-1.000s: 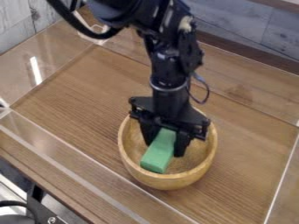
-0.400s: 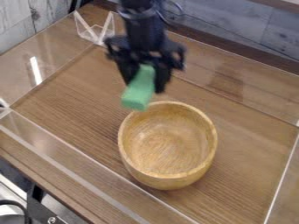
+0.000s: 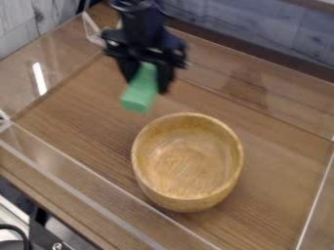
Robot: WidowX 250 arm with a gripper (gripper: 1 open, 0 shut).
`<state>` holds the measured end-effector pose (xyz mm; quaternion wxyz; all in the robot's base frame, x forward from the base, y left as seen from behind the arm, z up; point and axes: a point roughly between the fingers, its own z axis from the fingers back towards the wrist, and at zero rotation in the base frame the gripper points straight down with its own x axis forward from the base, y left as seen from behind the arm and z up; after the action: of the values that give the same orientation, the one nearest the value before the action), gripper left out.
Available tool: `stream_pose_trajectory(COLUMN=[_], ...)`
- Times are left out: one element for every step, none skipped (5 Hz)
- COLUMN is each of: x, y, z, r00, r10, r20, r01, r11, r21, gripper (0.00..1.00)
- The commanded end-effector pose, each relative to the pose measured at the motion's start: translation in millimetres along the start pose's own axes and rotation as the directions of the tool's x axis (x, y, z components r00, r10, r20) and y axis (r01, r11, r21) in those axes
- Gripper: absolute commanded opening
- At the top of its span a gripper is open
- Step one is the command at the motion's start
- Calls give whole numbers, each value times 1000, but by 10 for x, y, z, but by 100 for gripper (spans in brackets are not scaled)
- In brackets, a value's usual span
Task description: Move green stick from inside the wooden bowl to the table next to it
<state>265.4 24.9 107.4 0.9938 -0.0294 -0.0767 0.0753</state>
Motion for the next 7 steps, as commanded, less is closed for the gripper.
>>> stream_pose_trajectory(x=[32, 42, 29, 27, 21, 29, 31], y=[-318, 97, 521, 164, -182, 187, 500], z=[-22, -11, 6, -77, -172, -158, -154], r00=[999, 999, 998, 998, 998, 998, 998], r10=[-11, -13, -23, -35, -50, -46, -45], r20=[42, 49, 54, 50, 47, 51, 54], r01=[11, 12, 21, 34, 50, 46, 44], r11=[1000, 1000, 999, 999, 999, 999, 999], r21=[1, 16, 26, 15, 3, 14, 19], gripper=[0, 0, 0, 0, 0, 0, 0])
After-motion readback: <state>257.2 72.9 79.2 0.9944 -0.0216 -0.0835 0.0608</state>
